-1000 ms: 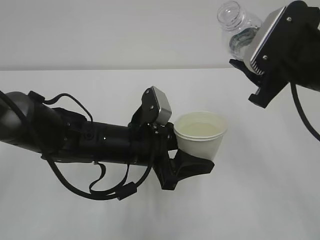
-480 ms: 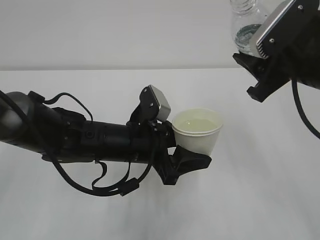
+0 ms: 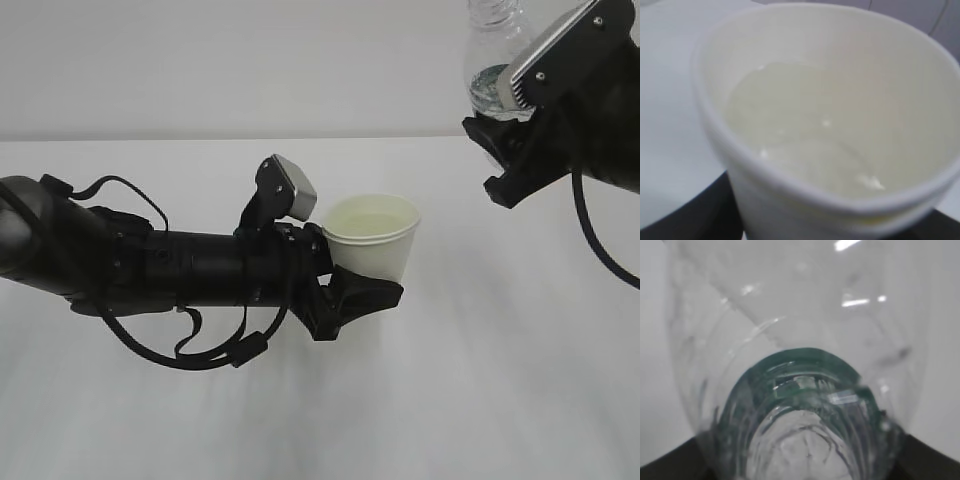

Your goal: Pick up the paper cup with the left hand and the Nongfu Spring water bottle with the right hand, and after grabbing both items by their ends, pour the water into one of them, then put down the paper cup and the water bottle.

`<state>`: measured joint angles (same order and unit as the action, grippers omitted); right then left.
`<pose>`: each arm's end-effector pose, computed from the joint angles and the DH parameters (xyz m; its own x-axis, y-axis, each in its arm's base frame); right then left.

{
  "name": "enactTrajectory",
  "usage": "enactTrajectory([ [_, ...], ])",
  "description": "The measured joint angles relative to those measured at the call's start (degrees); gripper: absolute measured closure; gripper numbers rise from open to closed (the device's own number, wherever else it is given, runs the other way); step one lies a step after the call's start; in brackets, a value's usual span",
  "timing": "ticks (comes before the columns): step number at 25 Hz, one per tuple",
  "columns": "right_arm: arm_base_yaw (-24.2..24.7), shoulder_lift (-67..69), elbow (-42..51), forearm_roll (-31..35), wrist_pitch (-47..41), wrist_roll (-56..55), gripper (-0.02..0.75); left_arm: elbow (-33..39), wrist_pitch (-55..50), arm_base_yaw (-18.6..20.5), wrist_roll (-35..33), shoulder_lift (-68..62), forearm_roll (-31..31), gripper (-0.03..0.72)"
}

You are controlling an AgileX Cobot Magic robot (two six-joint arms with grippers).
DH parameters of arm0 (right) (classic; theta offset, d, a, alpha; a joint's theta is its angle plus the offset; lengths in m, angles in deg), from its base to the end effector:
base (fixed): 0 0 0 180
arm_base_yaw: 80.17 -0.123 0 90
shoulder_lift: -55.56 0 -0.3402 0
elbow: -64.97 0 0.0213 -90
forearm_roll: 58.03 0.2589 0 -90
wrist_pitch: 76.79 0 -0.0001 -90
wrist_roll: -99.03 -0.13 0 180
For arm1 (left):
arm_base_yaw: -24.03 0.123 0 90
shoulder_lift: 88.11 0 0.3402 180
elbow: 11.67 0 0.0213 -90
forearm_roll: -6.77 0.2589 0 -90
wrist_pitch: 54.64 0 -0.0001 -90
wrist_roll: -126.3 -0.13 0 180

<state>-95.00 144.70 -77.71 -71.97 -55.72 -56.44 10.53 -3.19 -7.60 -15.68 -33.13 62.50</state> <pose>0.3261 0.0980 0.2907 -0.0061 -0.6300 -0.7766 -0.4280 0.7035 -0.5674 0.3351 -0.3050 0.1583 -0.2474 0.2215 -0.9433 0.9324 0.3193 -0.1695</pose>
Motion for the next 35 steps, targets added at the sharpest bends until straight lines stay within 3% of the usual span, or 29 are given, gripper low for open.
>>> enactTrajectory([
  [10,0.0,4.0,3.31,3.87,11.0,-3.61,0.3,0.0,0.35,3.91,0.0,0.0,-0.27,0.244],
  [22,0.0,7.82,3.74,11.35,14.35,-3.73,0.3,0.0,1.65,8.91,0.0,0.0,-0.94,0.244],
  [35,0.0,7.93,3.74,14.26,14.98,-3.84,0.3,0.0,1.65,16.12,0.0,0.0,-3.18,0.244],
])
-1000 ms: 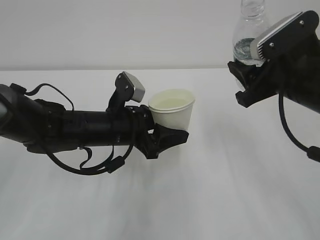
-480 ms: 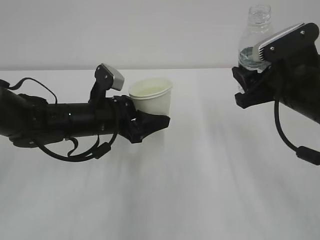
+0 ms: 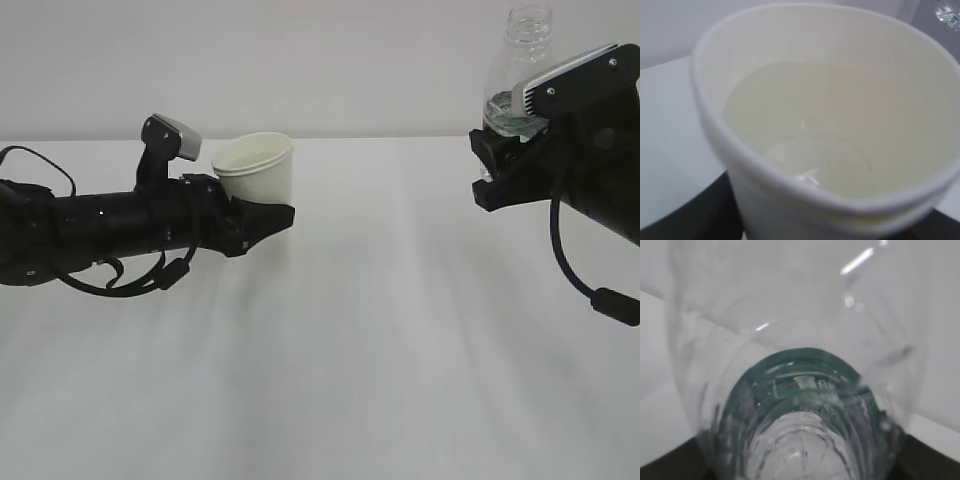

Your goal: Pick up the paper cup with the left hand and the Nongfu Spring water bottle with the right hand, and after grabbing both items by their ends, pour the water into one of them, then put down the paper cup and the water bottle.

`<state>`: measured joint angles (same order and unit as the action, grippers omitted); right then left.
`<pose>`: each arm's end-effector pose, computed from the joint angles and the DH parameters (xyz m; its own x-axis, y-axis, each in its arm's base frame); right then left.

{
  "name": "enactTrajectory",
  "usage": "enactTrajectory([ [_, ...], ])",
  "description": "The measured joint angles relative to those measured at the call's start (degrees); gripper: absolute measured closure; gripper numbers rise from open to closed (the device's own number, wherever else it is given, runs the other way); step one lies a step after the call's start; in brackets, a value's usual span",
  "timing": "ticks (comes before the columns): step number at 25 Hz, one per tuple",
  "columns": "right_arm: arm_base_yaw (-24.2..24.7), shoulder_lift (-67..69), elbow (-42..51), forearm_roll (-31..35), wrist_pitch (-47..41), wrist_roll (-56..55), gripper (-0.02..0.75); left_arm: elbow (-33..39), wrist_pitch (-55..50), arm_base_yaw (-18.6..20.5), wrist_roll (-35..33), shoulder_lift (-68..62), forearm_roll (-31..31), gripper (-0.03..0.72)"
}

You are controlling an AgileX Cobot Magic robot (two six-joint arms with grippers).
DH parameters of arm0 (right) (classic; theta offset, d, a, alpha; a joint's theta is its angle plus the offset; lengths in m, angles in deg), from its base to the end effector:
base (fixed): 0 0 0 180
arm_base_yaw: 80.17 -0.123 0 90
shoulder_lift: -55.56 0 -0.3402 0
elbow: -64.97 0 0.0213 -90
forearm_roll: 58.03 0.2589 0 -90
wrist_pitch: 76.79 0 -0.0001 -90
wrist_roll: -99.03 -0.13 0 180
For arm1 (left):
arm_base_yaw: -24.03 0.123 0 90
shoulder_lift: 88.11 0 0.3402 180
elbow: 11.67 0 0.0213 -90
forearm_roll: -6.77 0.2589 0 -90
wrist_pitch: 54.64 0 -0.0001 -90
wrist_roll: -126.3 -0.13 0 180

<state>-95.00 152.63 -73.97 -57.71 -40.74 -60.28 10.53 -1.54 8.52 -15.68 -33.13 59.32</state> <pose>0.3458 0.0911 0.2547 -0.1013 -0.3879 -0.9161 -0.3076 0.8879 -0.3420 0.4103 -0.1995 0.1640 -0.3002 0.0843 -0.9501 0.7881 0.5831 -0.1973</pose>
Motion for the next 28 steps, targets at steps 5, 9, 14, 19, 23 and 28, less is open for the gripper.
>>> enactTrajectory([
  [5,0.0,0.0,0.0,0.49,0.0,0.0,0.3,0.0,0.0,3.35,0.0,0.0,-0.09,0.244],
  [9,0.0,0.0,0.0,0.75,0.0,0.0,0.3,0.0,0.0,6.2,0.0,0.0,-0.09,0.244],
  [14,0.0,0.0,0.0,0.98,0.0,0.0,0.3,0.0,-0.14,9.74,-0.84,0.0,-0.62,0.244],
  [19,0.0,0.0,0.0,1.09,0.04,0.0,0.3,0.04,-1.25,12.14,-4.11,0.0,-3.59,0.244],
  [23,0.0,0.0,0.0,1.09,0.13,0.0,0.3,0.04,-1.7,13.22,-8.0,0.0,-7.69,0.244],
  [28,0.0,0.0,0.0,1.09,0.13,0.0,0.3,0.04,-2.93,13.31,-12.85,-0.53,-13.62,0.244],
])
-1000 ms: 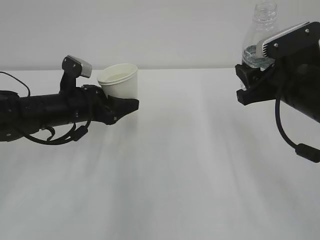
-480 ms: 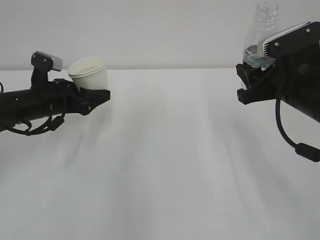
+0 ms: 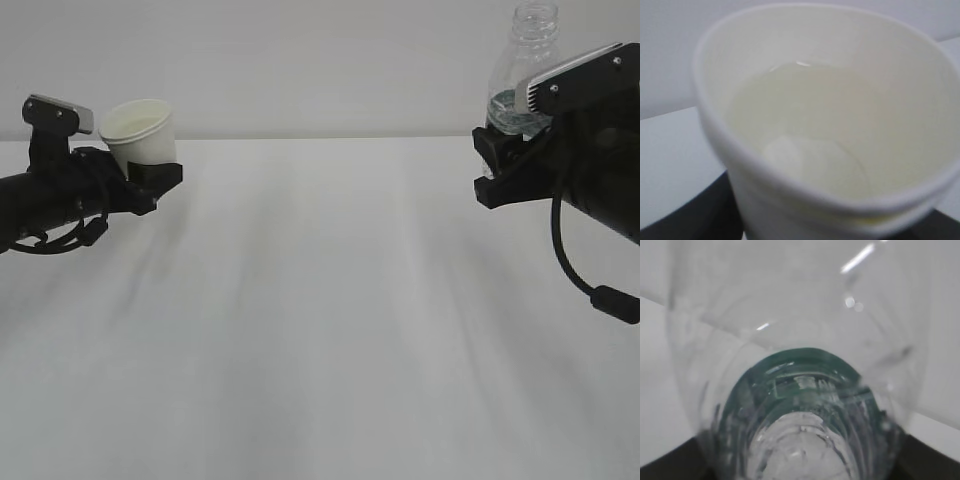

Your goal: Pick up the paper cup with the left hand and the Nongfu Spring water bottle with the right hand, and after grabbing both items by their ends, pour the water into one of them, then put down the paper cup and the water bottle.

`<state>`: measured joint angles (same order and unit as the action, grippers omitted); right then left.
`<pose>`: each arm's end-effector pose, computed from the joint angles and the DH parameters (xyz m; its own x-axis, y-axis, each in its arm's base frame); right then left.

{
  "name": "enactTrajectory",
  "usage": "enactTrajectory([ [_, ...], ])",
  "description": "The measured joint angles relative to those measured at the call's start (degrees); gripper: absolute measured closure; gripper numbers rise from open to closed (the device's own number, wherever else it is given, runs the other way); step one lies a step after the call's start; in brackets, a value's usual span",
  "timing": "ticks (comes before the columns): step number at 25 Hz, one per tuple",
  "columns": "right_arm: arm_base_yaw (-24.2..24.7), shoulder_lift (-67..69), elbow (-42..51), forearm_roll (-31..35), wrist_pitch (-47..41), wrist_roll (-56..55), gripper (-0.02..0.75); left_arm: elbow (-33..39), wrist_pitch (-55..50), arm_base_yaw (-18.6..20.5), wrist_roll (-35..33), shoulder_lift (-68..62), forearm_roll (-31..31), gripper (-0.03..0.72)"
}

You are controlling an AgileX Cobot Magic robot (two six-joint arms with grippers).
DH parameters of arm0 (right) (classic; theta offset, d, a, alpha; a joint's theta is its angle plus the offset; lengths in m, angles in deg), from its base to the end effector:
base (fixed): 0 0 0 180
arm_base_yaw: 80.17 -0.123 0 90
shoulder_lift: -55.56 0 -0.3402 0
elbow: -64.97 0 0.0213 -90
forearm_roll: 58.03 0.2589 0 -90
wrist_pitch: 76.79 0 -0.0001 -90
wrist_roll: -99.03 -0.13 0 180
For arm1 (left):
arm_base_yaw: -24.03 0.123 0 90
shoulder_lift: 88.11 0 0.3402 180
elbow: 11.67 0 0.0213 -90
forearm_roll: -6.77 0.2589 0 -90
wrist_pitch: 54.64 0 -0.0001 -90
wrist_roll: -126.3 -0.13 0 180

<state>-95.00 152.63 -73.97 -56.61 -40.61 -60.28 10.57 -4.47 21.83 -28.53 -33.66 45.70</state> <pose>0.3463 0.0897 0.2550 -0.1078 -0.3746 -0.9209 -0.2951 0.8966 -0.3301 0.4612 -0.0805 0.1629 -0.2357 0.0425 -0.9709 0.5092 0.8563 -0.0862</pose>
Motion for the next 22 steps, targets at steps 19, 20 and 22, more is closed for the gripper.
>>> enactTrajectory([
  [19,0.0,0.0,0.0,0.0,0.35,0.0,0.3,0.0,3.06,0.0,-14.09,-7.47,-22.66,0.244],
  [20,0.0,0.0,0.0,0.0,0.35,0.0,0.3,0.0,3.29,0.0,-14.25,-7.81,-23.67,0.244],
  [22,0.0,0.0,0.0,0.0,0.35,0.0,0.3,0.0,4.02,0.0,-14.45,-9.1,-24.71,0.244],
])
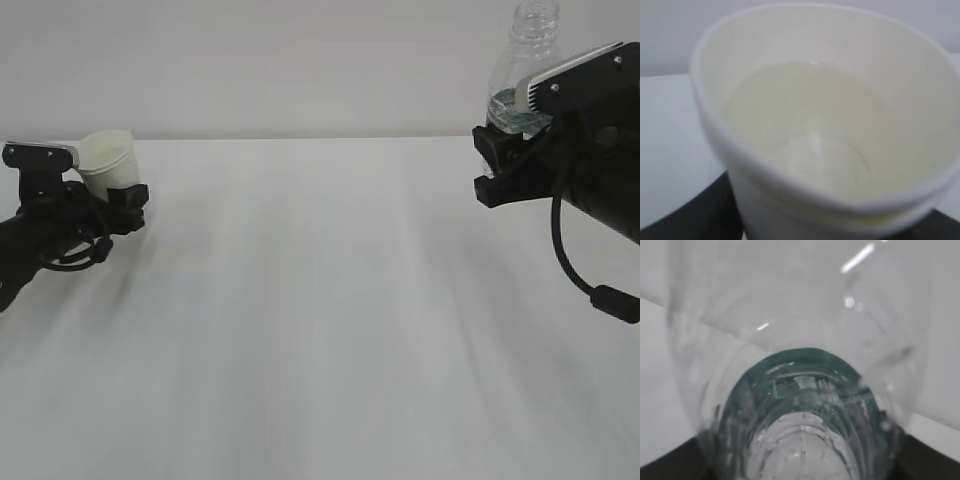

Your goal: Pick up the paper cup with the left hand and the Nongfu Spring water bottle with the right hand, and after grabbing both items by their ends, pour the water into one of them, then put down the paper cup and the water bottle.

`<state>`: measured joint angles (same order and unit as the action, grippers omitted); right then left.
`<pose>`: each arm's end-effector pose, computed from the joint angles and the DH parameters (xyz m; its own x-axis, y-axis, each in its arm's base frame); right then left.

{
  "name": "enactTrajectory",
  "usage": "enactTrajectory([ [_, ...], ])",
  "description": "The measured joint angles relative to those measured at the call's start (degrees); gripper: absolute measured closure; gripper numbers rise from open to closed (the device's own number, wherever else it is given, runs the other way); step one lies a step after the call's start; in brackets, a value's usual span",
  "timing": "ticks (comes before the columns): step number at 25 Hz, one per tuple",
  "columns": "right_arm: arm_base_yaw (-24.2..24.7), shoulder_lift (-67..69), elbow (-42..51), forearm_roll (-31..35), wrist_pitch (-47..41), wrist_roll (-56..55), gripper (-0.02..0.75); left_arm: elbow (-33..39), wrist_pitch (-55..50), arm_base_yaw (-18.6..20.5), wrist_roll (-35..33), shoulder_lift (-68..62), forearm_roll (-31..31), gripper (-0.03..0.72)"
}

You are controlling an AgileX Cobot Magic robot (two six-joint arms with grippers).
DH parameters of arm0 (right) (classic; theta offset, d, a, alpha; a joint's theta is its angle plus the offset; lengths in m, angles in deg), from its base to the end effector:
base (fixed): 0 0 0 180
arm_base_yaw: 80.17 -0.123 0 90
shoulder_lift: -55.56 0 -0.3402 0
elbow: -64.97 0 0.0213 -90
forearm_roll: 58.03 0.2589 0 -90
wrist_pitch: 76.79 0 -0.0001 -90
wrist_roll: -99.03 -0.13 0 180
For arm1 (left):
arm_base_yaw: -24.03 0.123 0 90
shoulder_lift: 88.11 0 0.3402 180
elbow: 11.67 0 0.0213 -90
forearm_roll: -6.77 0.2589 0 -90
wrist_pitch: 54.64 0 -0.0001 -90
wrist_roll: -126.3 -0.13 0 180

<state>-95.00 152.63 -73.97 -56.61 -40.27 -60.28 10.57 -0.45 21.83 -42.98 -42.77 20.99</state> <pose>0.3464 0.0897 0.2558 -0.1025 -0.3732 -0.9221 -0.2932 0.8971 -0.3306 0.4828 -0.0444 0.1052 -0.2433 -0.0298 -0.9695 0.2216 0.9714 -0.0854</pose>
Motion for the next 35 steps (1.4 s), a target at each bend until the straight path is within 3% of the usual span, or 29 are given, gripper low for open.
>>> enactTrajectory([
  [15,0.0,0.0,0.0,0.0,0.0,0.0,0.3,0.0,4.44,0.13,-4.63,-5.22,-10.31,0.244],
  [29,0.0,0.0,0.0,0.0,0.0,0.0,0.3,0.0,6.35,0.13,-4.85,-6.58,-8.31,0.236],
  [35,0.0,0.0,0.0,0.0,0.0,0.0,0.301,0.0,6.47,0.13,-4.85,-6.58,-7.34,0.172],
])
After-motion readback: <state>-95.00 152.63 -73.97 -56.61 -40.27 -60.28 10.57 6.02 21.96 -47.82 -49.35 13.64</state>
